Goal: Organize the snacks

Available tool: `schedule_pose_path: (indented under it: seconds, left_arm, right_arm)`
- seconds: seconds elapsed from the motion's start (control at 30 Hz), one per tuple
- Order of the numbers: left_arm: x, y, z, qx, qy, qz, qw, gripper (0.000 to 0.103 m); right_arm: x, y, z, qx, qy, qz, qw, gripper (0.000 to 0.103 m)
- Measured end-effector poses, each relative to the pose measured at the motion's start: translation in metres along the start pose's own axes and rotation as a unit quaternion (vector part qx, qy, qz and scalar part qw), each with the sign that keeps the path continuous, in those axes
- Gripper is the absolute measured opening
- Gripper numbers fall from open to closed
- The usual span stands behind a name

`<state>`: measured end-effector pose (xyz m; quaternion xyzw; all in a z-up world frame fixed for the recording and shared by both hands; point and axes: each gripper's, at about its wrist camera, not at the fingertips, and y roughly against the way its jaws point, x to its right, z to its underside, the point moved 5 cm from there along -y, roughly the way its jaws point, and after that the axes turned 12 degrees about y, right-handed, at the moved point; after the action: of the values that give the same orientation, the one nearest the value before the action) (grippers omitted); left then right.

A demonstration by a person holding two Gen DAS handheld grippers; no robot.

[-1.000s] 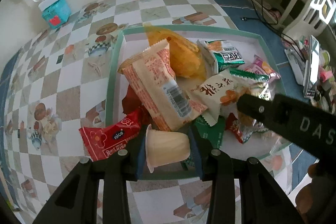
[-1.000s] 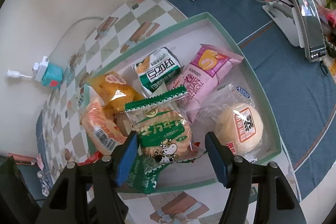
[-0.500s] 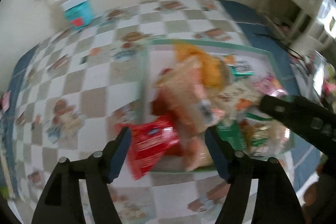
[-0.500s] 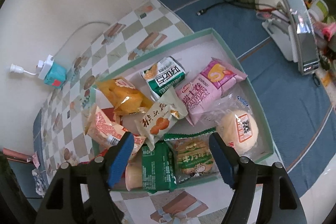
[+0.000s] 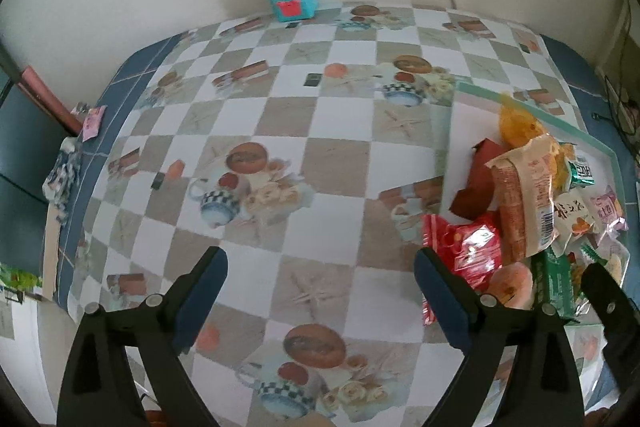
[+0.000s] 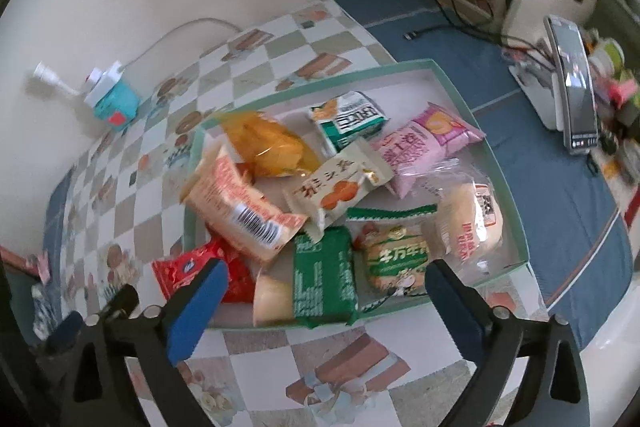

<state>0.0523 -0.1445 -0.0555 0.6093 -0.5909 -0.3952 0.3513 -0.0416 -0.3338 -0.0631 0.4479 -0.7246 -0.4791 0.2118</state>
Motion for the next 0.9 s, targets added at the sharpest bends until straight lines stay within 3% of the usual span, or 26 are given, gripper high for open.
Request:
schedule_pose_path:
  seconds: [0.57,0.73,0.9]
  left_arm:
    - [-0.037,0.016,0.038,-0.006,-0.024,-0.002,0.9997,0.094]
    - [-0.041,0.025,0.044,0.012,-0.037,-0.012,0.9992,0.094]
    - [-0.054,0.031,0.043,0.018,-0.015,-0.013,0.9996,0.094]
  right_arm:
    - [-0.035,0.023,0.049,0.011,0.072,0.027,0.997,0.103]
    - [-0.037,0.029,0.057,0.013,0.078,0.034,0.996,0.103]
    - [-0.035,0.038,0.057,0.028,0.070,0.039,0.996,0.103]
